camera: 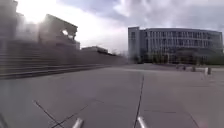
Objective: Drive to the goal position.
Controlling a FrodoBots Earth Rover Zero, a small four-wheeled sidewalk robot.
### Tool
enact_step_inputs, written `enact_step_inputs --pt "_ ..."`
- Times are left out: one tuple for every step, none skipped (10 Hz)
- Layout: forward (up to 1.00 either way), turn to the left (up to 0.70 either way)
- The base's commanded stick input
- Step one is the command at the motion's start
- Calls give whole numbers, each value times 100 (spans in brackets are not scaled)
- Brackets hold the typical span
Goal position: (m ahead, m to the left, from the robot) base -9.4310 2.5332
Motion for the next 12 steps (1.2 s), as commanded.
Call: enact_step_inputs --pt "0 -45" --pt "0 -45" --pt "0 -35" --pt "0 -5" --pt "44 0" --pt "96 0" --pt "100 0" --pt "100 0" --pt "100 0" --pt "100 0" --pt "100 16" --pt "100 27"
